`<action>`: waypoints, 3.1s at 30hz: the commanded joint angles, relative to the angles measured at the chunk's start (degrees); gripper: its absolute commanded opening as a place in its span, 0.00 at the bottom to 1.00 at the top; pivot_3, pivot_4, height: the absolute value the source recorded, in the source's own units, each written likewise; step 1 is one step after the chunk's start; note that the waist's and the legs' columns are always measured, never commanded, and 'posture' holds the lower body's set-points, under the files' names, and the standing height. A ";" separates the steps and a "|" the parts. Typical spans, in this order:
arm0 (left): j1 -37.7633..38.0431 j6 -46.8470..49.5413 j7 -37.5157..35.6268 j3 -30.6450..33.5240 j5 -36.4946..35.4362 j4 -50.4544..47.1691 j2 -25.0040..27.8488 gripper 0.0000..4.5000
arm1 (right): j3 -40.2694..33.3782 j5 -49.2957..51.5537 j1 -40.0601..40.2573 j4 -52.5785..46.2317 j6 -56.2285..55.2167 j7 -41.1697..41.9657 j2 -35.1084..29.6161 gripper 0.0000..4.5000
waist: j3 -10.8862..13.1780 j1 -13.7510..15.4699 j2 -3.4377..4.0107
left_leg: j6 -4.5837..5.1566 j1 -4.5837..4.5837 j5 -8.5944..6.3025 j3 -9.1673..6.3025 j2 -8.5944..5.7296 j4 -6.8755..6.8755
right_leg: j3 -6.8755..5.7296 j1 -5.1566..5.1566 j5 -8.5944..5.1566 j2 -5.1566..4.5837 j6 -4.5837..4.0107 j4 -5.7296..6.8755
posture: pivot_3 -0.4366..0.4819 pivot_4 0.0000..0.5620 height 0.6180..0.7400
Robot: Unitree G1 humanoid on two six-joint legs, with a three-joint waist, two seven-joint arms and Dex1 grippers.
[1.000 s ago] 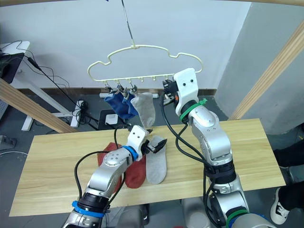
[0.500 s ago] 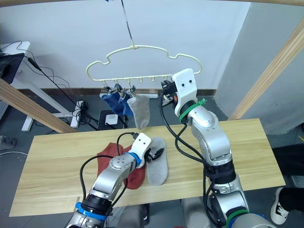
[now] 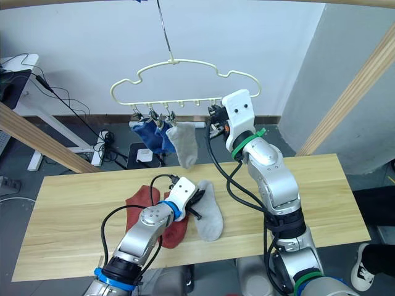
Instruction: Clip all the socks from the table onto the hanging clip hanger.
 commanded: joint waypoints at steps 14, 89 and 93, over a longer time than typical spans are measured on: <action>5.30 -19.48 -4.33 2.98 0.85 -15.55 7.65 0.00 | 0.00 0.33 -0.72 -2.11 -0.85 -0.22 -0.20 0.00 | 0.00 -0.08 0.00 | 0.00 -0.01 0.00 0.03 0.01 -0.05 | 0.02 -0.02 0.00 -0.01 0.00 -0.05 | 0.22 0.51 1.00; -20.10 -32.48 1.01 2.82 4.19 6.87 -2.91 0.00 | 1.76 6.47 3.68 -12.80 6.96 4.11 -3.52 0.59 | 0.00 -1.20 0.00 | 0.01 -0.08 -0.01 0.00 -0.02 -0.06 | -0.01 -0.02 -0.02 0.00 0.04 -0.13 | 0.21 0.52 1.00; -19.44 -28.85 -1.34 3.73 0.33 5.38 -3.98 0.15 | 1.54 9.14 5.12 -17.39 10.16 5.97 -6.24 0.60 | 0.00 -1.26 0.00 | 0.01 -0.09 -0.01 0.01 -0.04 -0.05 | 0.00 -0.02 -0.03 -0.01 0.05 -0.15 | 0.20 0.53 1.00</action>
